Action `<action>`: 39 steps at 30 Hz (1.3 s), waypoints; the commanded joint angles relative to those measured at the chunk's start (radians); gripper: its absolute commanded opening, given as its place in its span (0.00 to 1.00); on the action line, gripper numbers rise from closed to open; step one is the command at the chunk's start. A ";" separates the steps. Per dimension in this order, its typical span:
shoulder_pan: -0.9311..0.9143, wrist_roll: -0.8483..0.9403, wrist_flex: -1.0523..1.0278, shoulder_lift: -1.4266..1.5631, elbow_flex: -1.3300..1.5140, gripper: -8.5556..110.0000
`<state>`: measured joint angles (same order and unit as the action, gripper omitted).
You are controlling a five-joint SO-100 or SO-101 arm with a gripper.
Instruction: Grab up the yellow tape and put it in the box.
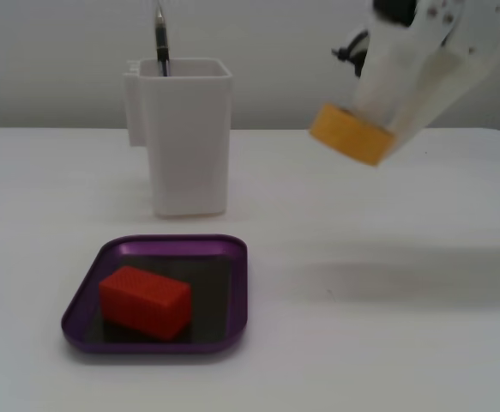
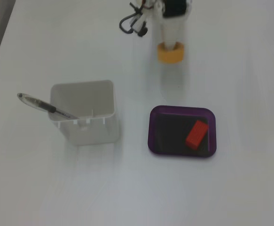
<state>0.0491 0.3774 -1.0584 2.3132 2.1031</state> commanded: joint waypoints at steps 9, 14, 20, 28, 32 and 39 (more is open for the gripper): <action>0.103 -0.259 0.133 -0.114 -0.195 0.07; 0.103 -0.322 0.201 -0.362 -0.307 0.07; 0.091 -0.331 0.244 -0.632 -0.474 0.07; 0.075 -0.322 0.242 -0.910 -0.670 0.07; 0.017 -0.321 0.241 -0.988 -0.719 0.07; -0.009 -0.319 0.241 -1.040 -0.735 0.07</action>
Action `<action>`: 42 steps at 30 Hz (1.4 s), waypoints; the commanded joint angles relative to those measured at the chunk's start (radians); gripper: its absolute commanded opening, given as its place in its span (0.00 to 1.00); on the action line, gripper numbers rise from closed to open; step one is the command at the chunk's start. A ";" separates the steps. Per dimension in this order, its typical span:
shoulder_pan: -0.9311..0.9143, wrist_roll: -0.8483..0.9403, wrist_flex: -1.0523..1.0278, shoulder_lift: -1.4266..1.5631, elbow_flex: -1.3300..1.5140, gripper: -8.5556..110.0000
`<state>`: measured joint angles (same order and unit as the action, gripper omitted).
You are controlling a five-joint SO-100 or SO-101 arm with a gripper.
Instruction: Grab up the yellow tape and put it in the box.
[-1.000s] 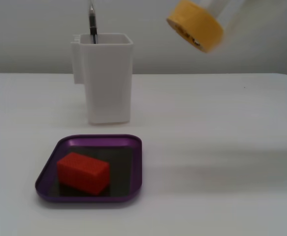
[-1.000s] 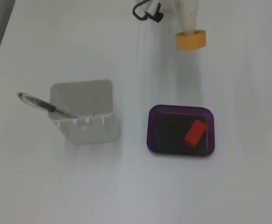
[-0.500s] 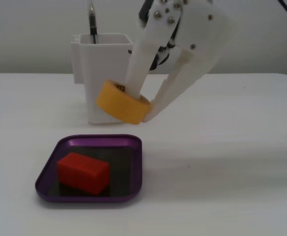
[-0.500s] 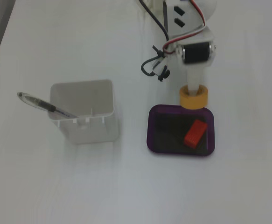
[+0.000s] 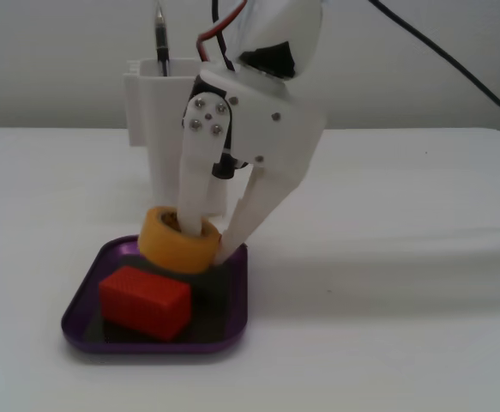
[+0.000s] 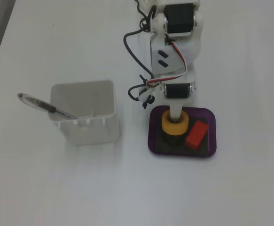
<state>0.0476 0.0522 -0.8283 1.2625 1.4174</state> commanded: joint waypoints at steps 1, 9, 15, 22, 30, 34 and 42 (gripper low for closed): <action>-0.008 0.008 0.011 0.011 -0.049 0.07; -0.009 0.008 0.012 0.008 -0.048 0.07; -0.011 0.008 0.006 0.008 -0.048 0.13; -0.021 0.005 -0.054 0.041 -0.057 0.14; -0.029 0.005 -0.373 0.350 -0.250 0.15; -0.023 0.005 -0.503 0.574 -0.259 0.15; -0.034 -0.009 -0.666 0.957 0.000 0.15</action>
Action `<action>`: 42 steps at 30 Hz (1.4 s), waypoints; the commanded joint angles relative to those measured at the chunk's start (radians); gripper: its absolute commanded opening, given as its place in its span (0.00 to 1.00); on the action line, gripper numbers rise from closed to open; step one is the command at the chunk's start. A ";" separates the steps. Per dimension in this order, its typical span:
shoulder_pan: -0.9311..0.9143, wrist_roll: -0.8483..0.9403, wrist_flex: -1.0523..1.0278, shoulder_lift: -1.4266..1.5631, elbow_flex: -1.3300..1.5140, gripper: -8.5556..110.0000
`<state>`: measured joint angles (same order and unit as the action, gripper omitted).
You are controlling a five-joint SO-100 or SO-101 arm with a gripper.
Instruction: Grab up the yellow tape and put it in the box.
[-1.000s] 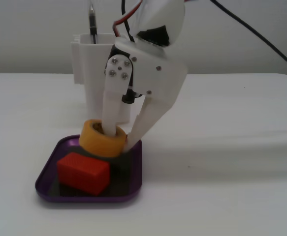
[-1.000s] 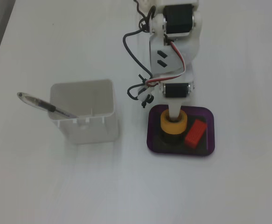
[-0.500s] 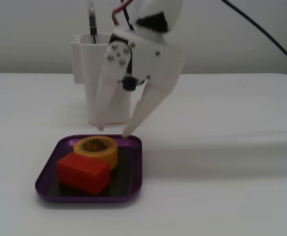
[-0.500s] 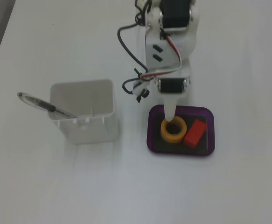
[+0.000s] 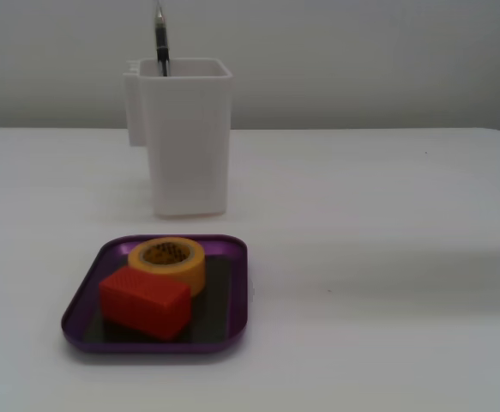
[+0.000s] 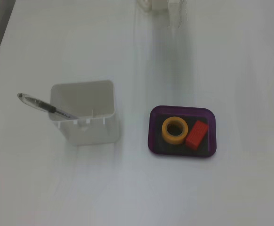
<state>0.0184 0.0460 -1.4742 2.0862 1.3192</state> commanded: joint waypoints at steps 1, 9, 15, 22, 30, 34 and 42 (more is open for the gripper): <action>-0.005 -0.003 -0.017 0.176 0.160 0.15; -0.006 -0.003 0.095 0.497 0.741 0.15; -0.006 -0.003 0.360 0.764 1.147 0.15; 0.003 0.005 0.466 1.071 1.493 0.15; -0.006 0.002 0.439 1.322 1.709 0.15; -0.006 -0.003 0.383 1.373 1.747 0.15; -0.006 -0.005 0.377 1.374 1.749 0.10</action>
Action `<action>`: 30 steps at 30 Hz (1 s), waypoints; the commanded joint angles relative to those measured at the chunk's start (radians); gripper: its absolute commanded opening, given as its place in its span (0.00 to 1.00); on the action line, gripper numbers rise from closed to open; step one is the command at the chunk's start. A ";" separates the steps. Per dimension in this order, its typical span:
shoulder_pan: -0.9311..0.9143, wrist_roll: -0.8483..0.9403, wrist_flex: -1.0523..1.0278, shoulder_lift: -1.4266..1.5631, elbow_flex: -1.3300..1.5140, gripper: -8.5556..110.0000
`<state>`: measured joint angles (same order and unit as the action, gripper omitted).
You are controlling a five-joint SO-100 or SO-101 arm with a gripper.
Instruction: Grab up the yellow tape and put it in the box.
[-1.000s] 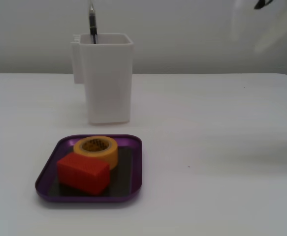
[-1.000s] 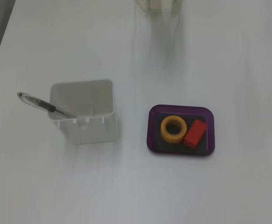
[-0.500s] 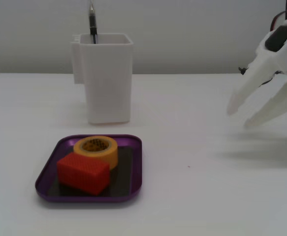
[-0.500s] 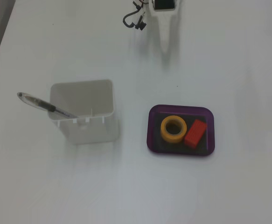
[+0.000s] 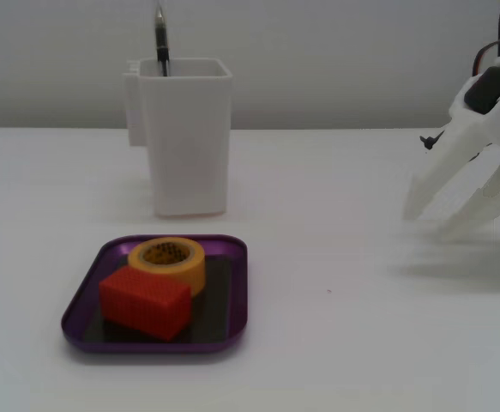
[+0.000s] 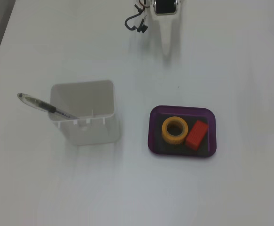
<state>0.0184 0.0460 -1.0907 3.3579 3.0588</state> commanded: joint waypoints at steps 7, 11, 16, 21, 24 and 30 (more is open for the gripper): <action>-0.005 -0.008 -0.005 0.103 0.009 0.07; -0.003 -0.002 0.006 0.103 0.011 0.07; -0.003 -0.003 0.006 0.103 0.011 0.07; -0.003 -0.003 0.006 0.103 0.011 0.07; -0.003 -0.003 0.006 0.103 0.011 0.07; -0.003 -0.003 0.006 0.103 0.011 0.07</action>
<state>0.0184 0.0445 -1.0907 3.3579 3.0603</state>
